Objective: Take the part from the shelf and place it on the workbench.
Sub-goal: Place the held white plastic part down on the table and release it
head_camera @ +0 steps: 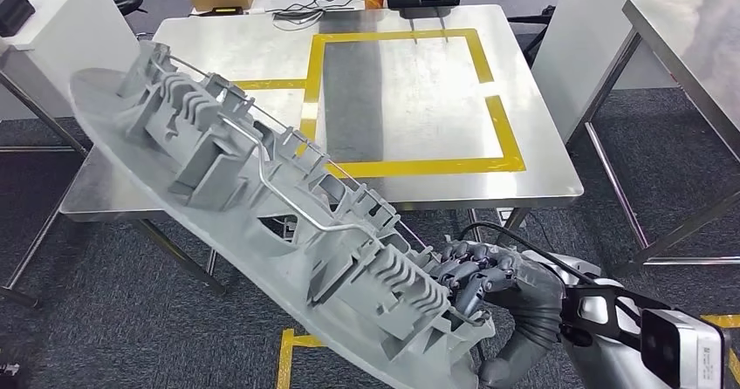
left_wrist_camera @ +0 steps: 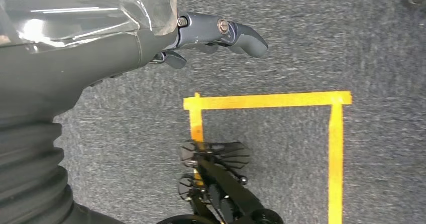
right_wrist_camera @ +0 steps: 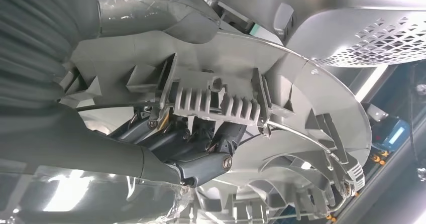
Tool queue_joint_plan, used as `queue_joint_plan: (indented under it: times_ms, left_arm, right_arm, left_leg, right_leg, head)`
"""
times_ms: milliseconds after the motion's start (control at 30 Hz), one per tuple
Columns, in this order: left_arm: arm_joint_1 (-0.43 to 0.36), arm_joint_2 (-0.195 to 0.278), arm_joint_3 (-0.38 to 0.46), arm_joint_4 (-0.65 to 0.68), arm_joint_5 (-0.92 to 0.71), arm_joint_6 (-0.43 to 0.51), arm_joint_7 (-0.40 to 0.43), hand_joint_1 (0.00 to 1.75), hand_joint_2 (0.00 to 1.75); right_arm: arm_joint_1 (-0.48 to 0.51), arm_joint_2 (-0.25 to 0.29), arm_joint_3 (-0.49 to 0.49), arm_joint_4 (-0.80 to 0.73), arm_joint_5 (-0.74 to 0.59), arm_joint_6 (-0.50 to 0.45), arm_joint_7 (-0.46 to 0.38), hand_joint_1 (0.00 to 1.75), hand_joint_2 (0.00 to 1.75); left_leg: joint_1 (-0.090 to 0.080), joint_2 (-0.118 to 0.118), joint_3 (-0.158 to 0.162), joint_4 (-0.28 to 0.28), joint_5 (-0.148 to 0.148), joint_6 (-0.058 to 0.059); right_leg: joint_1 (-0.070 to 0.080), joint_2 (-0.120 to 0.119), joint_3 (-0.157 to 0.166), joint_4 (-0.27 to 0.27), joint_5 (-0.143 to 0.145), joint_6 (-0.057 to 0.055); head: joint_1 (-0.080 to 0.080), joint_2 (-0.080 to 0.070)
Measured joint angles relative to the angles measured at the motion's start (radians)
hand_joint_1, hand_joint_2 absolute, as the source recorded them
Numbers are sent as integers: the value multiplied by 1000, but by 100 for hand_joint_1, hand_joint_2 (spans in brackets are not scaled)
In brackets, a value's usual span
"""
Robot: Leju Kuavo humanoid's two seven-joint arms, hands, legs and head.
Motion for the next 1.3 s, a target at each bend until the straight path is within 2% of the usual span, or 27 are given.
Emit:
queue_joint_plan:
  times_ms: [67, 100, 133, 167, 267, 300, 367, 433, 500, 533, 567, 600, 633, 667, 700, 733, 800, 867, 933, 967, 1000, 1033, 1100, 1133, 1167, 1233, 1300]
  left_arm:
    - [1, 1, 0, -2, -1, 1, 0, 0, 175]
    - [1, 1, 1, -4, -1, 0, 0, 0, 175]
    - [2, 2, 1, -7, -1, 0, -1, 0, 175]
    - [3, 3, 1, -10, -2, 0, -1, 0, 175]
    - [5, 6, 0, -15, -2, 0, -3, 0, 175]
    - [5, 6, 0, -16, -2, 0, -3, 0, 175]
    - [4, 3, 0, -16, -3, 2, -5, 0, 175]
    - [4, 0, 1, -16, -5, 4, -6, 0, 175]
    - [4, -2, 0, -16, -5, 8, -7, 0, 175]
    - [4, -2, 0, -16, -6, 9, -8, 0, 175]
    - [5, -3, 0, -16, -6, 10, -9, 0, 175]
    - [5, -2, 0, -16, -6, 10, -10, 0, 175]
    - [6, -2, 0, -16, -7, 9, -12, 0, 175]
    - [7, -1, 0, -16, -7, 9, -14, 0, 175]
    - [7, 0, 0, -16, -8, 9, -16, 0, 175]
    - [7, 0, 0, -16, -8, 9, -18, 0, 175]
    - [4, 0, 0, -16, -8, 7, -20, 0, 175]
    - [2, 0, 1, -16, -7, 3, -21, 0, 175]
    - [1, 0, 1, -16, -7, 0, -22, 0, 175]
    - [1, 0, 1, -16, -7, -2, -23, 0, 175]
    - [1, -1, 1, -16, -7, -4, -23, 0, 175]
    - [1, 0, 1, -16, -7, -6, -23, 0, 175]
    - [1, 1, 1, -17, -7, -6, -24, 0, 175]
    - [1, 1, 1, -17, -7, -6, -24, 0, 175]
    - [0, 1, 1, -18, -7, -6, -24, 0, 175]
    - [1, 2, 1, -20, -6, -6, -25, 0, 175]
    - [1, 2, 1, -22, -6, -7, -27, 0, 175]
  right_arm:
    - [0, 1, 0, -1, 0, 0, 0, 161, 175]
    - [-1, 2, 0, -2, 0, 1, 0, 161, 175]
    - [-1, 4, 0, -4, 0, 1, 0, 161, 175]
    - [-1, 5, -1, -5, -1, 1, 0, 161, 175]
    - [1, 8, -2, -8, -1, 2, 1, 161, 175]
    - [0, 8, -3, -8, -1, 2, 2, 161, 175]
    - [0, 8, -3, -8, -1, 3, 3, 161, 175]
    - [3, 8, -3, -7, -1, 3, 5, 161, 175]
    - [5, 7, -3, -7, 0, 3, 8, 161, 175]
    - [6, 6, -3, -7, 0, 3, 11, 161, 175]
    - [7, 6, -3, -7, 0, 3, 13, 161, 175]
    - [9, 6, -3, -7, 0, 3, 15, 161, 175]
    - [10, 6, -3, -7, 0, 3, 16, 161, 175]
    - [10, 7, -3, -9, -1, 3, 17, 161, 175]
    - [10, 8, -3, -11, -1, 3, 18, 161, 175]
    - [8, 8, -4, -13, -2, 2, 20, 161, 175]
    - [4, 9, -5, -18, -3, 2, 24, 161, 175]
    - [2, 10, -5, -23, -7, 2, 25, 161, 175]
    - [1, 11, -5, -25, -11, 2, 26, 161, 175]
    - [1, 11, -5, -25, -12, 2, 26, 161, 175]
    - [2, 11, -5, -25, -12, 2, 27, 161, 175]
    - [2, 11, -5, -25, -13, 2, 28, 161, 175]
    - [1, 11, -5, -29, -13, 2, 30, 161, 175]
    - [1, 11, -6, -30, -14, 2, 30, 161, 175]
    - [0, 11, -6, -32, -14, 2, 30, 161, 175]
    - [-1, 12, -7, -33, -15, 1, 31, 161, 175]
    - [-1, 11, -9, -37, -14, 1, 33, 161, 175]
  left_leg:
    - [-6, 0, 36, -136, 107, 18]
    - [-12, 1, 63, -201, 142, 32]
    - [-19, 2, 84, -248, 158, 45]
    - [-25, 3, 97, -272, 155, 56]
    - [-28, 3, 135, -310, 133, 73]
    - [-25, 1, 153, -323, 129, 76]
    - [-20, -2, 183, -340, 118, 78]
    - [-17, -7, 207, -343, 96, 75]
    - [-15, -13, 239, -343, 68, 67]
    - [-12, -16, 256, -342, 54, 61]
    - [-10, -18, 274, -340, 38, 55]
    - [-11, -20, 290, -335, 20, 48]
    - [-12, -20, 299, -330, 3, 41]
    - [-13, -19, 305, -323, -11, 34]
    - [-15, -17, 309, -316, -21, 29]
    - [-14, -15, 304, -304, -24, 25]
    - [-9, -10, 277, -246, -17, 18]
    - [-4, -5, 209, -137, -37, 7]
    - [0, -2, 125, -30, -93, -3]
    - [1, -1, 94, -6, -107, -4]
    - [1, 0, 78, -12, -94, -2]
    - [1, 0, 80, -51, -57, 2]
    - [-4, 0, 116, -181, 45, 19]
    - [-9, 1, 132, -235, 73, 28]
    - [-13, 1, 145, -267, 87, 36]
    - [-20, 1, 152, -284, 84, 45]
    - [-15, 0, 168, -303, 93, 51]
  right_leg:
    - [2, 0, 33, -4, -25, 2]
    - [5, 0, 46, -8, -36, 5]
    - [4, 1, 54, -13, -45, 8]
    - [3, 1, 63, -19, -48, 13]
    - [1, 0, 71, 2, -27, 43]
    - [1, -1, 48, 42, -15, 49]
    - [1, 0, -33, 162, -14, 43]
    - [0, 0, -120, 247, -72, 32]
    - [-6, 0, -162, 231, -128, 36]
    - [-10, -1, -165, 186, -121, 50]
    - [-16, -3, -163, 125, -82, 72]
    - [-20, -10, -156, 67, -14, 95]
    - [-22, -15, -147, 26, 46, 102]
    - [-22, -19, -141, 5, 94, 96]
    - [-19, -20, -136, 3, 116, 79]
    - [-18, -16, -130, 6, 112, 55]
    - [-19, -10, -119, 7, 102, 33]
    - [-18, -6, -105, 5, 88, 18]
    - [-14, -4, -91, 5, 73, 11]
    - [-12, -2, -84, 5, 66, 10]
    - [-9, 0, -75, 5, 59, 9]
    - [-7, 1, -64, 5, 52, 10]
    - [-3, 2, -43, 4, 39, 11]
    - [-1, 2, -37, 2, 34, 13]
    - [-1, 3, -34, 0, 31, 16]
    - [-1, 3, -33, -6, 27, 25]
    - [1, 1, -34, -1, 19, 32]
  head:
    - [0, 0]
    - [3, 0]
    - [5, 0]
    - [6, 0]
    - [5, 0]
    - [5, 0]
    - [8, 0]
    - [8, 0]
    - [8, 0]
    - [9, 0]
    - [9, 0]
    - [10, 0]
    - [11, 0]
    - [11, 0]
    - [11, 0]
    - [10, 0]
    - [8, 0]
    - [8, 0]
    - [7, 0]
    - [7, 0]
    - [7, 0]
    - [7, 0]
    - [8, 0]
    - [9, 0]
    - [9, 0]
    - [9, 0]
    - [10, 0]
